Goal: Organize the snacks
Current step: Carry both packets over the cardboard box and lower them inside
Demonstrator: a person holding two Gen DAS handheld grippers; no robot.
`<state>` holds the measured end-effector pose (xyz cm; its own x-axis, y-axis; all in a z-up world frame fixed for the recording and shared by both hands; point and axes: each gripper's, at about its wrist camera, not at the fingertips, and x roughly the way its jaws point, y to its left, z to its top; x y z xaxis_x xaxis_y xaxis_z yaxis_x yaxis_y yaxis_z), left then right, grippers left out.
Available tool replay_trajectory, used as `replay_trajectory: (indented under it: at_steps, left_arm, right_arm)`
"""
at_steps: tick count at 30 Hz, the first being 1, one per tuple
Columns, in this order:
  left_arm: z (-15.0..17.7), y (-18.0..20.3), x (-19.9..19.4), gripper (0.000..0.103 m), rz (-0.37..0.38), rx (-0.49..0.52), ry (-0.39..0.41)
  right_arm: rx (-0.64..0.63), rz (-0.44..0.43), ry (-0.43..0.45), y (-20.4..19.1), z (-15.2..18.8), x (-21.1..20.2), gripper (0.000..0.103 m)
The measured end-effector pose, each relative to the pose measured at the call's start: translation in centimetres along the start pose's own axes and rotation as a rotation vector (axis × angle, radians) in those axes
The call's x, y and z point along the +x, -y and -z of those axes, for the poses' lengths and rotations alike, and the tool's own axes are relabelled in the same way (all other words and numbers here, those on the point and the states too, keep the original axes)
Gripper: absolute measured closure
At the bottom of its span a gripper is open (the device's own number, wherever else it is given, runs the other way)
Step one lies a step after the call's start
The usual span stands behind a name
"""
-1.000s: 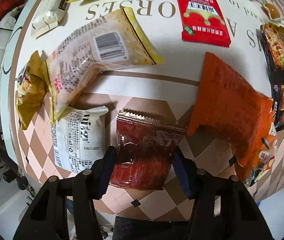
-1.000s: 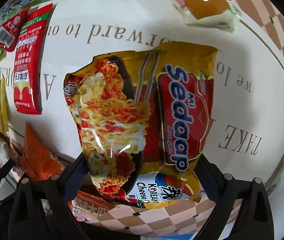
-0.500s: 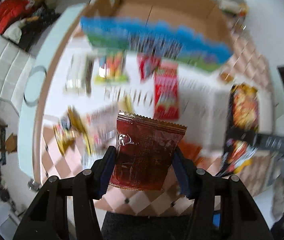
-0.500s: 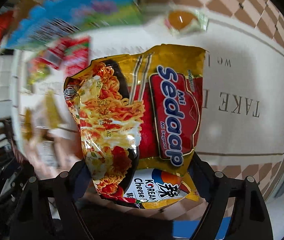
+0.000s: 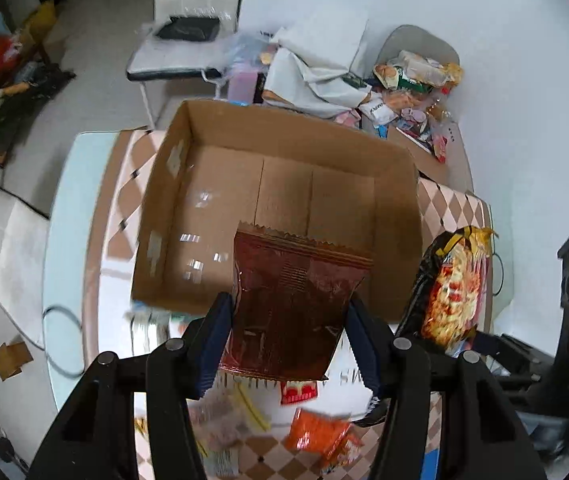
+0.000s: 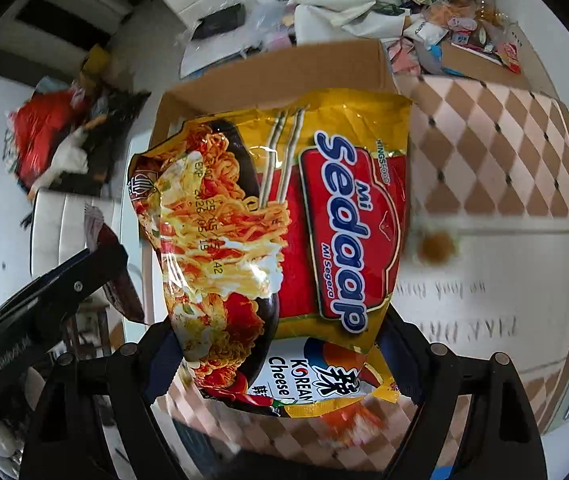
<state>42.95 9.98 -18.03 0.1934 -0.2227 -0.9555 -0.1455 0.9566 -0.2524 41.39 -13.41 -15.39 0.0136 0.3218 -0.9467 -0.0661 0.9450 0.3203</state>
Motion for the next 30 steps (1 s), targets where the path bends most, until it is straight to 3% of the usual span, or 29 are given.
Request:
replay_trajectory:
  at_steps: [4,10,17,24,26,28,30]
  left_arm:
    - [-5.2,-0.8,3.4,0.049,0.020,-0.019,-0.093]
    - [-9.6,-1.0,9.4,0.049,0.045,-0.008,-0.215]
    - [-11.3,-1.5,14.6,0.049,0.048,-0.022,-0.304]
    - [-11.9,-1.5,16.9,0.048,0.017,-0.006,-0.345]
    - [-11.9,-1.4,17.1,0.043,0.000,0.002,-0.350]
    - [-12.1,-1.3,17.3,0.020,-0.002,0.016,-0.357]
    - [-11.9,-1.1,16.9,0.018,-0.016,0.040,-0.342]
  right_arm:
    - [0.040,0.030,-0.021,-0.2,-5.6,4.2,0.015]
    - [0.088,0.073,-0.087,2.1,-11.7,13.0,0.015]
    - [0.093,0.133,-0.144,3.3,-15.7,19.3,0.015]
    - [0.078,0.161,-0.205,2.3,-17.4,22.1,0.014]
    - [0.071,0.183,-0.225,1.4,-17.5,22.5,0.014]
    - [0.054,0.201,-0.210,1.0,-17.7,22.7,0.009]
    - [0.048,0.204,-0.199,0.3,-17.6,22.4,0.005]
